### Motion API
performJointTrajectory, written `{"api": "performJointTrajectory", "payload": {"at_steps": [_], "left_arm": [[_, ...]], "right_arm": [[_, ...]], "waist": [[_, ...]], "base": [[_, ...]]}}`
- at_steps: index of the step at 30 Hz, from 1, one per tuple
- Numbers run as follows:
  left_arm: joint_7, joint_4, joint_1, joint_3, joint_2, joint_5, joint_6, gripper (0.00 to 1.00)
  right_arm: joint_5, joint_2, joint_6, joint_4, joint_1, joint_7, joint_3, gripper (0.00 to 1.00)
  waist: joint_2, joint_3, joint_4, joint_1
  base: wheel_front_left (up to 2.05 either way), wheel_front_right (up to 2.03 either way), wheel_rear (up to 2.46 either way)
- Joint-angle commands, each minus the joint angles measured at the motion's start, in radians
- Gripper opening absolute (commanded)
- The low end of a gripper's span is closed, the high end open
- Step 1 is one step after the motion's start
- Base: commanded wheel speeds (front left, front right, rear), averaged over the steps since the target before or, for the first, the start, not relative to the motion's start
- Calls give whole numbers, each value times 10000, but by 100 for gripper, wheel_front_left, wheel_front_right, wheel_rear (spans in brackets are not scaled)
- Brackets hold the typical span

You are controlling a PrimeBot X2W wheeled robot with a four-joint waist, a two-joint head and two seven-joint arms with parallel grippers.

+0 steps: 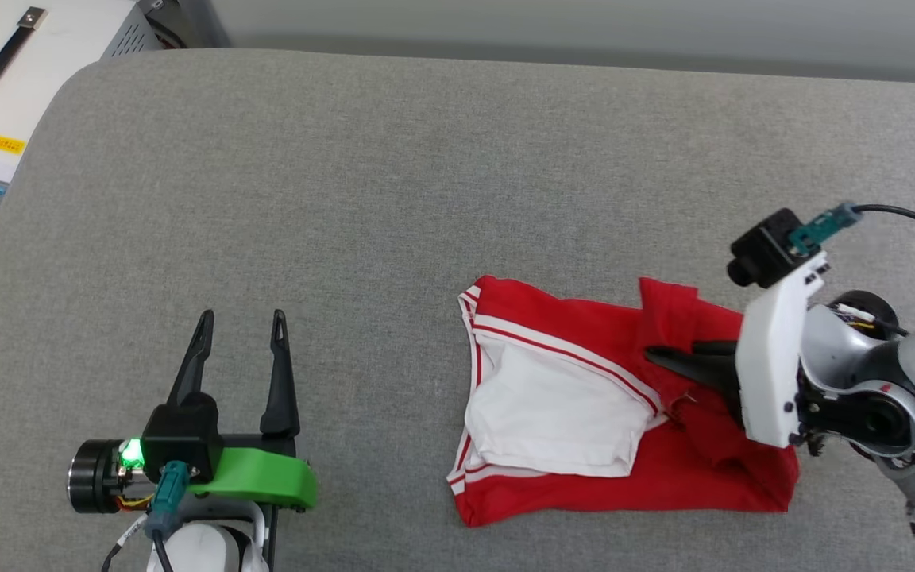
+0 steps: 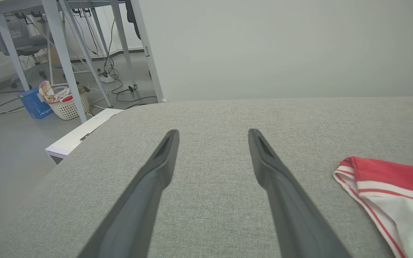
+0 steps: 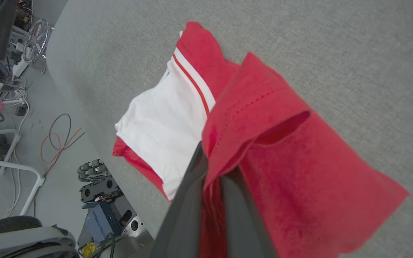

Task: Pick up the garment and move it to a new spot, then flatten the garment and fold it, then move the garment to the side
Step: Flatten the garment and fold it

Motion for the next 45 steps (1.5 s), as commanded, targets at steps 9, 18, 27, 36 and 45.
{"api": "performJointTrajectory", "payload": {"at_steps": [9,18,27,36,45], "left_arm": [[-59,69,-600,90,-242,210,-195,100],[-59,167,-843,130,-371,284,-273,100],[-59,337,-682,356,-376,385,-331,100],[-59,303,-377,538,-270,464,-384,100],[-59,244,24,680,-205,476,-386,100]], "right_arm": [[-449,1459,-7,1159,-1733,14,1575,0],[-647,1906,-7,3211,-1916,-641,2953,0],[-396,1738,-7,2958,-2092,-2749,3193,100],[-1946,736,-7,2212,-1905,-6439,1550,100],[-4929,1288,-7,2952,-516,-9579,-1633,100]], "waist": [[0,633,321,0],[0,939,447,0],[0,469,146,0],[0,-211,-338,0],[0,-735,-910,0]], "base": [[0,0,0],[0,0,0],[0,0,0],[0,0,0],[0,0,0]]}}
